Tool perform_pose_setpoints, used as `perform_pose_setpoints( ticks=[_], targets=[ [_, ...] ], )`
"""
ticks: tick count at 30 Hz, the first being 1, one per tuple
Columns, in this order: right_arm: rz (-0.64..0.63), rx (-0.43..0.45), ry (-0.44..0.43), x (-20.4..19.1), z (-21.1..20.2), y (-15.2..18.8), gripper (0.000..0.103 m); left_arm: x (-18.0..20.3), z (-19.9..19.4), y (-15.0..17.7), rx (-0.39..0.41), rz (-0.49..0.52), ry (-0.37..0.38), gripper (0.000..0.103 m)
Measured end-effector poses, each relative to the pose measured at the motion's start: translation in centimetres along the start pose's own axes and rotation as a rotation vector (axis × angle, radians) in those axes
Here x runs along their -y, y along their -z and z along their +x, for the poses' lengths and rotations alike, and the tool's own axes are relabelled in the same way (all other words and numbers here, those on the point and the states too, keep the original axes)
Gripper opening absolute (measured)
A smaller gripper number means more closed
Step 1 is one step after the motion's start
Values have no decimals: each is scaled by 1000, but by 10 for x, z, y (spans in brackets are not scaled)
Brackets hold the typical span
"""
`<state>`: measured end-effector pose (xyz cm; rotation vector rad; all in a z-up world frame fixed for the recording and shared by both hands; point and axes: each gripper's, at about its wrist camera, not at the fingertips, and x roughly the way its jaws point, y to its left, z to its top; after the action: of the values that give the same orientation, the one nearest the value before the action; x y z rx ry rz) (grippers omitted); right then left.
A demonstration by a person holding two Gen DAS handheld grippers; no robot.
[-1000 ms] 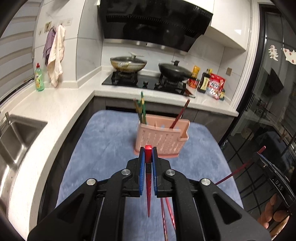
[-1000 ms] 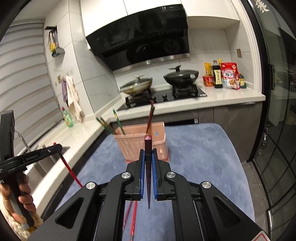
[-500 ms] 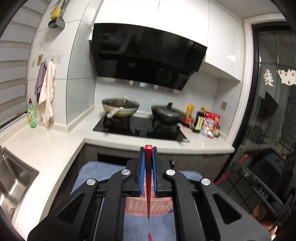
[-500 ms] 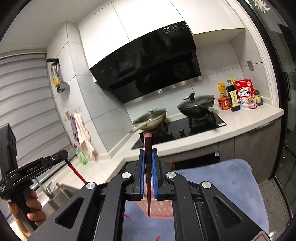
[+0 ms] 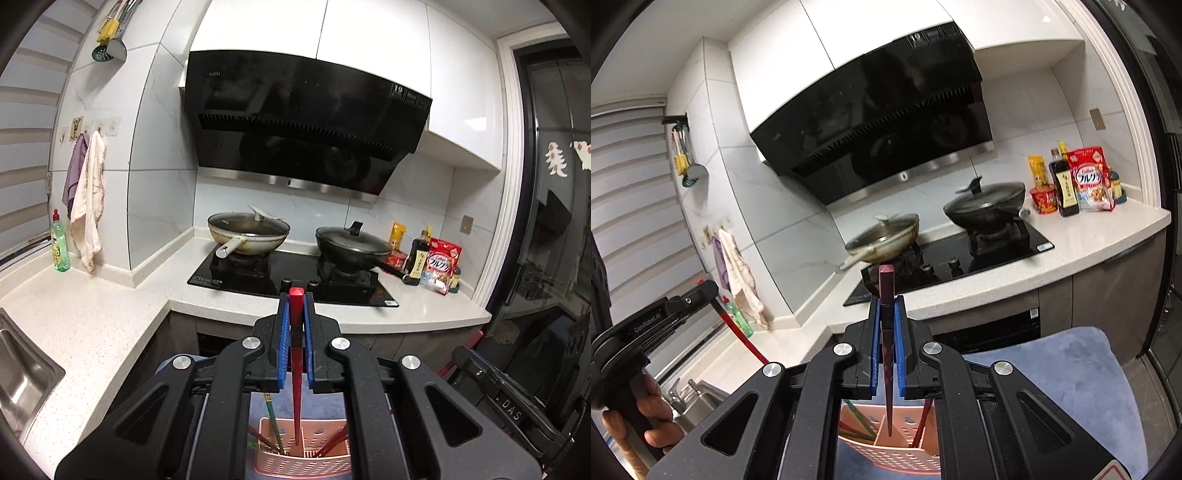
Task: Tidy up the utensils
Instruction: 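Carry both red chopsticks to the pink holder and open both tools over it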
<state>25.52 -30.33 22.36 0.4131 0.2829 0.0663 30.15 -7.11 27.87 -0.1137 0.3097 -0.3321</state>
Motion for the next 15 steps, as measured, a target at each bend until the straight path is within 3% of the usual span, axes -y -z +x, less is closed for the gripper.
perform_pose_setpoints(
  ticks=[12, 14, 15],
  targets=[
    [-9, -87, 54, 13, 35, 31, 7, -13, 42, 42, -119, -12, 2, 7],
    [-1, -79, 59, 14, 32, 30, 11, -15, 43, 45, -126, -14, -6, 19],
    [1, -72, 60, 15, 30, 28, 13, -15, 42, 46, -127, -14, -18, 40]
  ],
)
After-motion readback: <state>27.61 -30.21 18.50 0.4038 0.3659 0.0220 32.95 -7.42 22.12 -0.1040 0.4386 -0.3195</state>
